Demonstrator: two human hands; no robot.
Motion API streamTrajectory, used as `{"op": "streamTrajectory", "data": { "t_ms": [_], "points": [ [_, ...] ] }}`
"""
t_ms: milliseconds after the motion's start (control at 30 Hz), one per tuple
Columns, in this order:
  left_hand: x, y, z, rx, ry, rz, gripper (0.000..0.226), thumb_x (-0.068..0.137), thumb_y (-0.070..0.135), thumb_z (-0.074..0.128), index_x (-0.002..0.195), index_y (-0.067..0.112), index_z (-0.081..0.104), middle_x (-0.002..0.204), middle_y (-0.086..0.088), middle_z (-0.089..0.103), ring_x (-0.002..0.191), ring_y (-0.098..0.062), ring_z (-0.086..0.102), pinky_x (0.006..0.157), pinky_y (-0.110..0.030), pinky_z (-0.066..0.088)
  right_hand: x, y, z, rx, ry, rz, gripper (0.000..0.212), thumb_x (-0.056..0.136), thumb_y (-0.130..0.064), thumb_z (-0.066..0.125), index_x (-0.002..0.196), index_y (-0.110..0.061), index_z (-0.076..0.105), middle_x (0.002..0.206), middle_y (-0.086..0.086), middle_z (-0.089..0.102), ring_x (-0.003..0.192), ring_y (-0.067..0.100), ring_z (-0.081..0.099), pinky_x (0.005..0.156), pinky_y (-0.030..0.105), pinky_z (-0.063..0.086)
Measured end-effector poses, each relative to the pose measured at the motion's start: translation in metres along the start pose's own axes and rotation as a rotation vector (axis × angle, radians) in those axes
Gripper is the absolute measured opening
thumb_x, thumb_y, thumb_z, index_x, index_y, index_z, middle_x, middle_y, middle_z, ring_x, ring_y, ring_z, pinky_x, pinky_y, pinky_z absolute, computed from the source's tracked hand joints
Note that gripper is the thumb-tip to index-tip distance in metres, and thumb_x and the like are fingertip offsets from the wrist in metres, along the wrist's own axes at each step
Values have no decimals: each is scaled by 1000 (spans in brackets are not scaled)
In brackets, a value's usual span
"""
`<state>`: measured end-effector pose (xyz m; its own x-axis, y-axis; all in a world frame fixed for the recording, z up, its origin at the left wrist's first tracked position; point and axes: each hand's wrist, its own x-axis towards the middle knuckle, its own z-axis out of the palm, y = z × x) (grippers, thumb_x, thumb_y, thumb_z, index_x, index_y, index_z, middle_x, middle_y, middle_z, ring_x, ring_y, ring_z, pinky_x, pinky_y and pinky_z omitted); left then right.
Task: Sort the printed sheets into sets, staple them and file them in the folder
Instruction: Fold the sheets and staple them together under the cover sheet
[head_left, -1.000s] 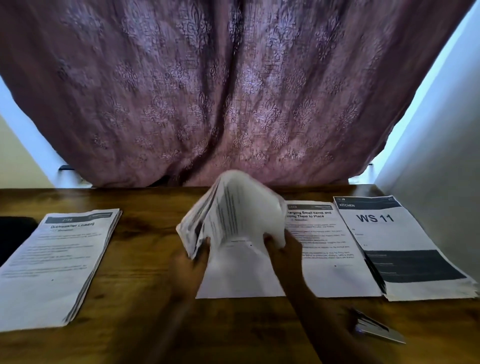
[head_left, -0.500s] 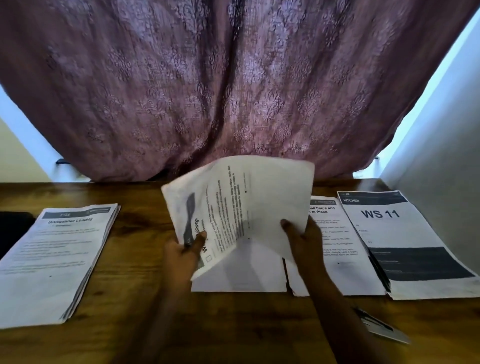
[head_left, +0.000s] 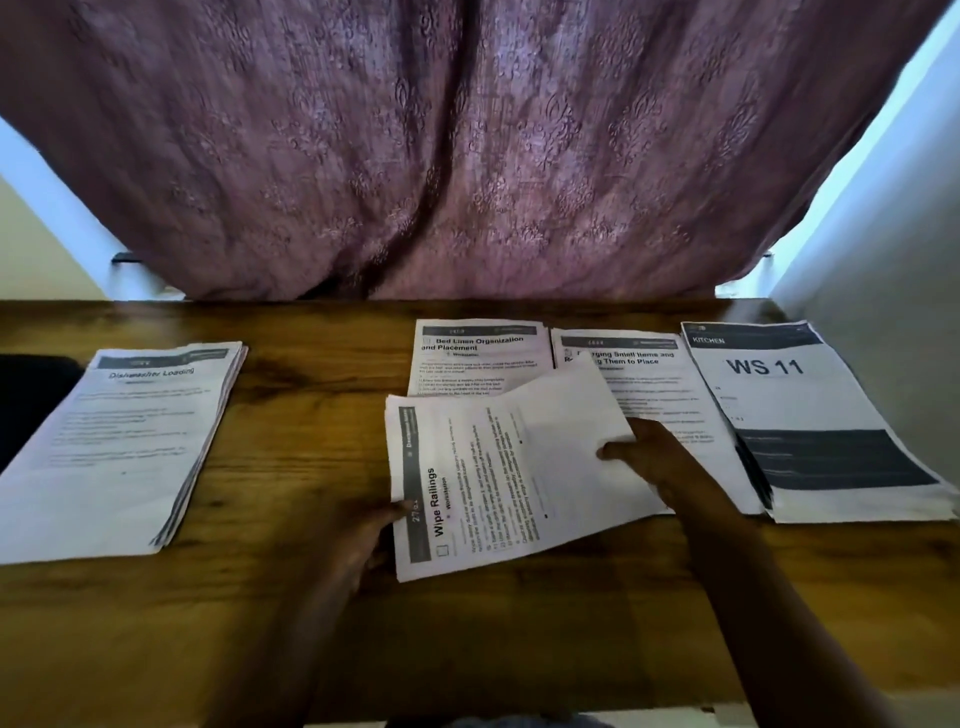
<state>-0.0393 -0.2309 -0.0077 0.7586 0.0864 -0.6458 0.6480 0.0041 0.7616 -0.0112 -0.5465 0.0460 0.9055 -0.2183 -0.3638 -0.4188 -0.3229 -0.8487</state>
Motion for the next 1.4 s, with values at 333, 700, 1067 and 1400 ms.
{"op": "streamTrajectory", "data": {
  "t_ms": [333, 700, 1067, 1400],
  "points": [
    [-3, -5, -3, 58, 26, 31, 4, 83, 6, 69, 86, 7, 66, 89, -10, 72, 88, -27, 68, 83, -45, 54, -8, 16, 30, -774, 309, -32, 69, 80, -23, 70, 138, -13, 34, 130, 14, 48, 118, 31, 46, 88, 39, 43],
    [2, -7, -4, 82, 63, 6, 12, 79, 6, 73, 89, 1, 68, 89, -14, 73, 86, -29, 70, 85, -49, 55, -13, 57, 122, -1034, 123, -545, 74, 91, -59, 18, 149, -13, 19, 155, 8, 25, 143, 23, 23, 111, 51, 26],
    [4, -1, -2, 84, 74, -49, 16, 81, 8, 72, 93, -1, 67, 94, -18, 70, 91, -34, 66, 78, -45, 55, 10, -4, 199, -944, -157, -767, 67, 95, -54, 28, 148, -13, 21, 155, 6, 24, 144, 21, 20, 115, 49, 17],
    [9, -6, -2, 63, 56, -44, 11, 82, 6, 71, 92, 3, 67, 92, -13, 72, 89, -32, 68, 85, -48, 54, 38, 30, 91, -1025, 226, -382, 69, 98, -48, 24, 151, -8, 5, 159, 9, 6, 147, 19, 4, 118, 47, 4]
  ]
}}
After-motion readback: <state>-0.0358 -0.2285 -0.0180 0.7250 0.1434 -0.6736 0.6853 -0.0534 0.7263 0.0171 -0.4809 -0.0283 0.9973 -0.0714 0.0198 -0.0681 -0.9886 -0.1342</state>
